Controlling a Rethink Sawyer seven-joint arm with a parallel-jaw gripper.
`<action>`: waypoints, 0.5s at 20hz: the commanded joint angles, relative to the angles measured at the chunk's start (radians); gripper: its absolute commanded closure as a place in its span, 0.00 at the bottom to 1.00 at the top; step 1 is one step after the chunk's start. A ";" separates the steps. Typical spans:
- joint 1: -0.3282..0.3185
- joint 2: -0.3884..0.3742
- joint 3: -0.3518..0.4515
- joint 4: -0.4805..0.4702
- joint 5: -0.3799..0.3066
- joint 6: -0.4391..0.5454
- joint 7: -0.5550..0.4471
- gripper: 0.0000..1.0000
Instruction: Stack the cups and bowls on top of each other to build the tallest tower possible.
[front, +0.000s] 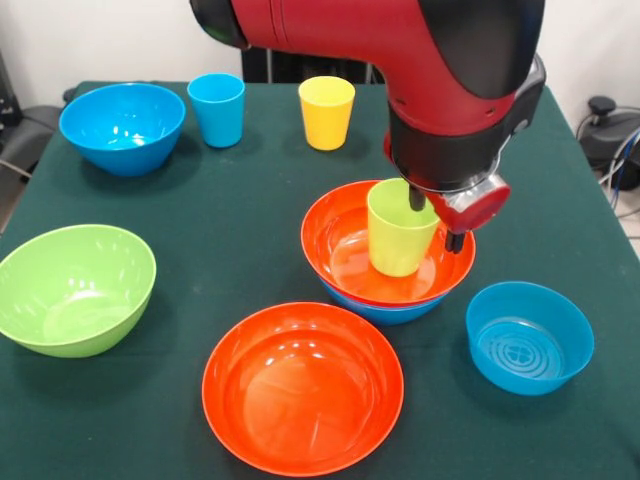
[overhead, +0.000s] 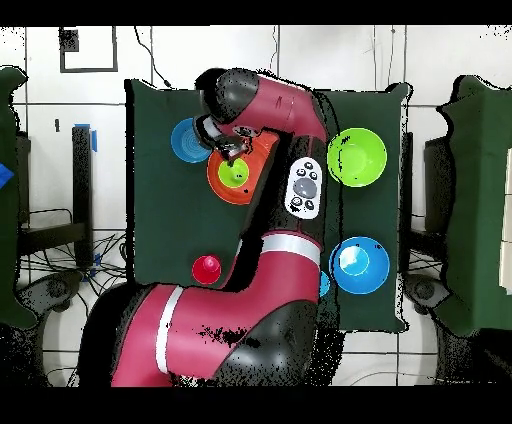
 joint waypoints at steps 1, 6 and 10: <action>-0.005 -0.032 0.069 -0.020 -0.052 0.073 -0.057 0.00; -0.017 -0.086 0.072 -0.001 -0.051 0.145 -0.084 0.00; -0.025 -0.141 0.078 0.044 -0.043 0.170 -0.100 0.00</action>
